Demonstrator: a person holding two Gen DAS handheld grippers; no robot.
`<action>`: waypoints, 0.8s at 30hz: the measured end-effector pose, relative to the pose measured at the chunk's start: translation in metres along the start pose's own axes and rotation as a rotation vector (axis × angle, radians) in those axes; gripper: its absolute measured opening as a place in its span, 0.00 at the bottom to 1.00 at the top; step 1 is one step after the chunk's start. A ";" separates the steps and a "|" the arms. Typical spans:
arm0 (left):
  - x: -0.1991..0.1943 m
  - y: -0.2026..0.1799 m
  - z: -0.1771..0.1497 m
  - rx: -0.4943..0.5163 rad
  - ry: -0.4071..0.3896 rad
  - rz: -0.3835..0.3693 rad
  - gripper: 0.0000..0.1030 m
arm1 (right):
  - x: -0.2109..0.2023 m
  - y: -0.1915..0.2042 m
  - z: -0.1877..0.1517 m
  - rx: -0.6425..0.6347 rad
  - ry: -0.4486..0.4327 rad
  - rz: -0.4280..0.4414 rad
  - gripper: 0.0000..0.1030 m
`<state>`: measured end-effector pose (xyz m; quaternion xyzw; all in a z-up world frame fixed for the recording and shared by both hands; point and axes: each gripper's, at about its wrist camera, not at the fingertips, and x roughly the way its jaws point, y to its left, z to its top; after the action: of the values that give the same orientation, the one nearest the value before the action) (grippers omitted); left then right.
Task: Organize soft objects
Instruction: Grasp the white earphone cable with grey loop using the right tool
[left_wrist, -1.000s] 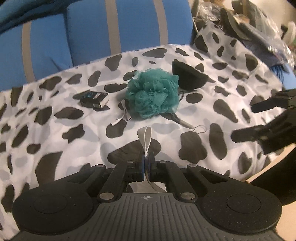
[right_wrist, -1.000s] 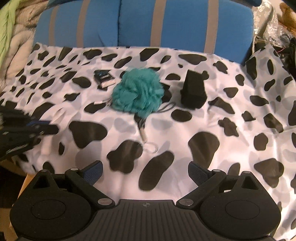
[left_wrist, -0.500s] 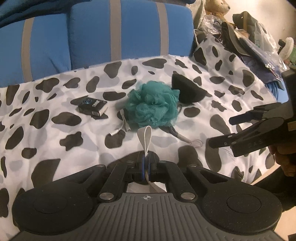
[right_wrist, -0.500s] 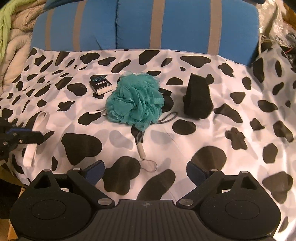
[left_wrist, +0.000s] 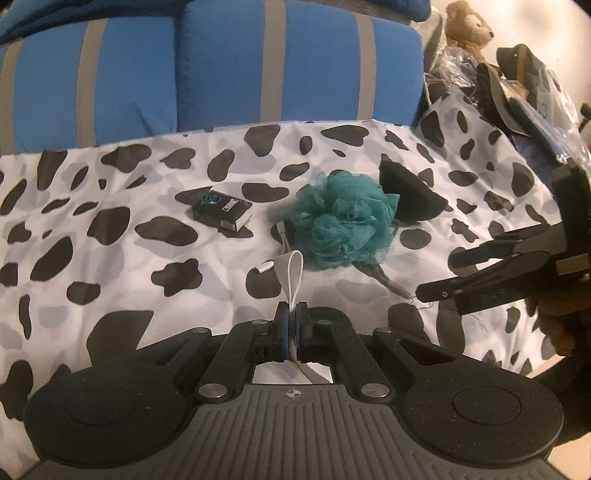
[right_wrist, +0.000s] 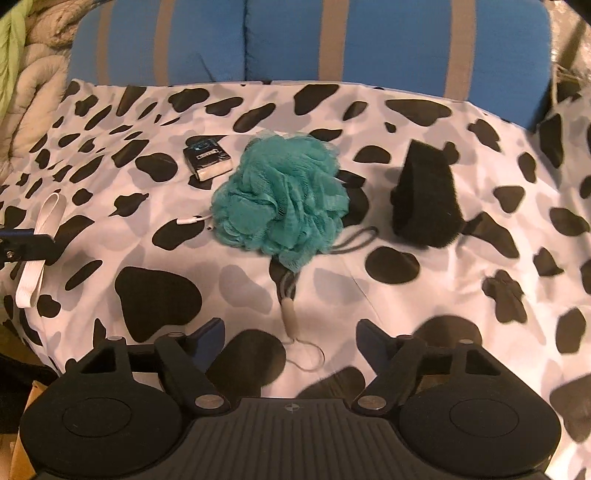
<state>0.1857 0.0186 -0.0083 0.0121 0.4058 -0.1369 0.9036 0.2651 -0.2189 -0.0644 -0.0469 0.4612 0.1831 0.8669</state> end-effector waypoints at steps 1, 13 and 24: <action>0.000 0.001 0.000 -0.005 -0.001 -0.008 0.04 | 0.002 0.001 0.002 -0.006 0.001 0.001 0.76; -0.007 0.003 0.000 -0.012 -0.020 -0.032 0.04 | 0.039 0.008 0.008 -0.091 0.056 -0.009 0.68; -0.007 0.006 0.001 -0.023 -0.010 -0.063 0.04 | 0.069 0.005 0.014 -0.092 0.067 -0.039 0.31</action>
<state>0.1837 0.0263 -0.0030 -0.0118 0.4029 -0.1604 0.9010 0.3098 -0.1921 -0.1125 -0.1017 0.4802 0.1853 0.8513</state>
